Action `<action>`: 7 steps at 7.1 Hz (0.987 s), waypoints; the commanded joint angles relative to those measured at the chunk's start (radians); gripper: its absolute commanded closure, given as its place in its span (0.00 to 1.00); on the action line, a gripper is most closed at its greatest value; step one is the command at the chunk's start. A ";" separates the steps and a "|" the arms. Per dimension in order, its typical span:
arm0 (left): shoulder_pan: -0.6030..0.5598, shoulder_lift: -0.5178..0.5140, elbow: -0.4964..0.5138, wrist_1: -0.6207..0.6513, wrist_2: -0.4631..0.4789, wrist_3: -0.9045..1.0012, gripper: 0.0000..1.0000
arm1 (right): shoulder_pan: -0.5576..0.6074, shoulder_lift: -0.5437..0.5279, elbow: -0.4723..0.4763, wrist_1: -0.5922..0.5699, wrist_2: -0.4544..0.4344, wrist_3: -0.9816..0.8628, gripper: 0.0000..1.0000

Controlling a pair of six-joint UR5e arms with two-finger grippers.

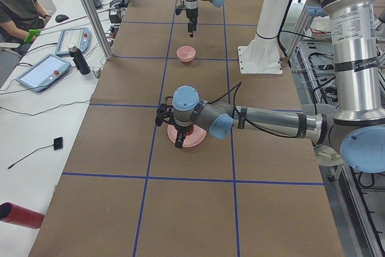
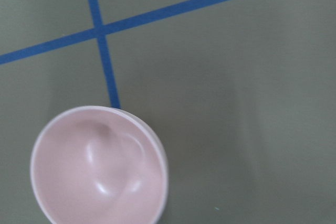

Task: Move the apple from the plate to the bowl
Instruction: 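Release the bowl and withdraw the right gripper while the left gripper reaches the apple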

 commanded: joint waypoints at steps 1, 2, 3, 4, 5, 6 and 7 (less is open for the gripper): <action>0.155 -0.025 -0.001 -0.094 0.097 -0.279 0.02 | 0.029 -0.099 0.060 -0.005 0.001 -0.120 0.00; 0.194 -0.049 -0.001 -0.101 0.105 -0.357 0.02 | 0.035 -0.124 0.063 -0.003 0.001 -0.157 0.00; 0.228 -0.057 -0.001 -0.101 0.122 -0.419 0.02 | 0.036 -0.136 0.061 -0.003 -0.001 -0.164 0.00; 0.261 -0.069 0.002 -0.101 0.130 -0.463 0.02 | 0.041 -0.174 0.061 0.004 -0.004 -0.217 0.00; 0.288 -0.072 -0.001 -0.103 0.165 -0.503 0.02 | 0.043 -0.225 0.061 0.064 -0.006 -0.240 0.00; 0.329 -0.086 0.002 -0.101 0.201 -0.528 0.02 | 0.041 -0.275 0.058 0.137 -0.006 -0.239 0.00; 0.357 -0.091 0.019 -0.101 0.232 -0.527 0.02 | 0.040 -0.295 0.057 0.170 -0.006 -0.230 0.00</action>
